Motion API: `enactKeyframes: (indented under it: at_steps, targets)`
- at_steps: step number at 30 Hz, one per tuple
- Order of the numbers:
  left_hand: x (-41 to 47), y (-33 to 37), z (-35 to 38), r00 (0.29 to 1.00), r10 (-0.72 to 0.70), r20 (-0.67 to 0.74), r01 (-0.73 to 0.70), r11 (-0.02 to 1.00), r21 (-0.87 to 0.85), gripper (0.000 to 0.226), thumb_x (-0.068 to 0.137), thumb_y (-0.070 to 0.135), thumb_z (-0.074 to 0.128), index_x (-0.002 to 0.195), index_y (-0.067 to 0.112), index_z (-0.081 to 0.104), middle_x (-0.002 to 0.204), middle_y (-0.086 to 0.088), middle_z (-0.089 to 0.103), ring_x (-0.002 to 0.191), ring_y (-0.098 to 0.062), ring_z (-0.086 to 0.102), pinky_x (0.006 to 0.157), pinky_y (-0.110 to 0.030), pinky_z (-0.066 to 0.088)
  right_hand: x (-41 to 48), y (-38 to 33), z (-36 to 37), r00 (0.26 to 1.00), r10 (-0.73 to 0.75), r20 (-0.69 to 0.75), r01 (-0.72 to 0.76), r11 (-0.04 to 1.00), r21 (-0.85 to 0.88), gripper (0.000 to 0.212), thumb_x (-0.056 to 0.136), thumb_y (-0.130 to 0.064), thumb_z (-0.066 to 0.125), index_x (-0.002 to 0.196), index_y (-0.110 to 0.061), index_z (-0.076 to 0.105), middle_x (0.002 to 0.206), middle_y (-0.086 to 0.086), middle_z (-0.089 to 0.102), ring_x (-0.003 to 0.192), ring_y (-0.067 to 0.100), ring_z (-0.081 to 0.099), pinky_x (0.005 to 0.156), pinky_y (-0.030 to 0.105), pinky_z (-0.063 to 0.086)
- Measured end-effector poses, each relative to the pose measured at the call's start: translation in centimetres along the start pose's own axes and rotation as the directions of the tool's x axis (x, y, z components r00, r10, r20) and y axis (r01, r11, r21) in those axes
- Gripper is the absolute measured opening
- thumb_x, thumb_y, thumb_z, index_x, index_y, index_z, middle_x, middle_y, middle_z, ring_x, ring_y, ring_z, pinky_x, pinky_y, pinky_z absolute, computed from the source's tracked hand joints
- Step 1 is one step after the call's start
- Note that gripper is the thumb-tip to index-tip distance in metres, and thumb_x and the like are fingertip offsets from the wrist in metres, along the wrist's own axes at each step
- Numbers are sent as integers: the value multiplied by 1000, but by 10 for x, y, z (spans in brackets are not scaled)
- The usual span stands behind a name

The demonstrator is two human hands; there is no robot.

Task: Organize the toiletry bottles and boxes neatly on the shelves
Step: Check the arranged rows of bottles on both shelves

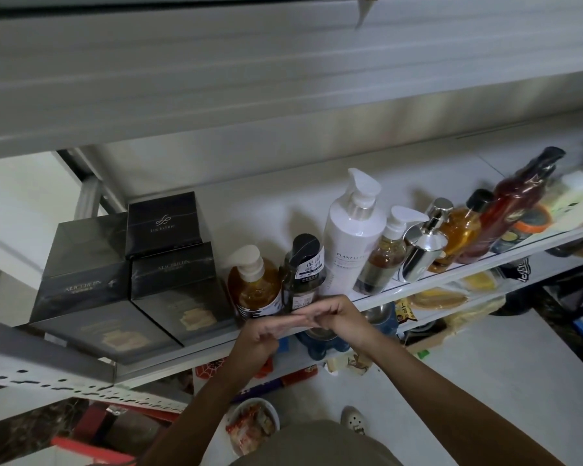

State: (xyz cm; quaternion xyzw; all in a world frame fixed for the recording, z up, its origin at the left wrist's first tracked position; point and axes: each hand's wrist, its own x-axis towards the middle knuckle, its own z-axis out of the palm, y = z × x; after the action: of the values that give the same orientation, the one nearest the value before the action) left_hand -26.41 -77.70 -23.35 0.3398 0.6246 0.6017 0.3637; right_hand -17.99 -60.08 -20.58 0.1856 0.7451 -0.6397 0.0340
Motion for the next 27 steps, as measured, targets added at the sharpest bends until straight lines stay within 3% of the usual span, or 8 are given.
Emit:
enactKeyframes:
  at_steps: [6,13,16,19,22,27]
  targets:
    - [-2,5,4,1000,25,-17,-25,1000,-13,67,70,-14,36,117,22,67,122,-6,66,122,-24,57,107,-38,41,2,0,-1,1000,-3,27,3,1000,14,43,82,22,45,114,-3,61,107,9,65,88,-6,66,77,11,50]
    - [4,4,14,1000,11,7,-10,999,-54,62,72,-18,37,121,10,63,125,-11,63,122,-27,56,106,-35,42,-1,6,-11,999,-33,34,32,999,38,43,80,25,42,114,7,60,110,10,64,91,-5,65,79,12,50]
    - [13,5,26,1000,25,18,-24,997,-67,47,76,-3,48,123,-4,58,123,-17,63,120,-28,58,103,-35,44,-7,10,-25,1000,-26,11,25,998,64,46,81,25,42,111,-1,63,103,8,69,92,-1,67,78,14,51]
    - [22,9,37,999,38,3,-37,997,-61,52,77,14,56,124,-10,55,123,-17,62,120,-27,58,105,-37,43,-12,11,-39,1000,-28,7,27,995,97,47,81,23,44,108,-8,66,93,-7,73,94,2,67,78,14,50]
    - [29,9,42,1000,18,-15,-19,998,-57,46,81,4,47,125,-5,54,122,-13,64,119,-24,58,105,-31,42,-13,9,-47,1000,-23,-5,24,992,123,46,82,22,43,111,-7,64,100,3,71,96,3,66,80,15,50]
    - [33,5,40,1000,-11,-28,10,999,-42,43,83,-4,42,123,-3,59,121,-16,65,121,-29,57,108,-48,38,-10,9,-48,1000,-18,12,16,994,106,46,83,18,47,98,-17,72,104,1,71,100,6,65,85,18,51]
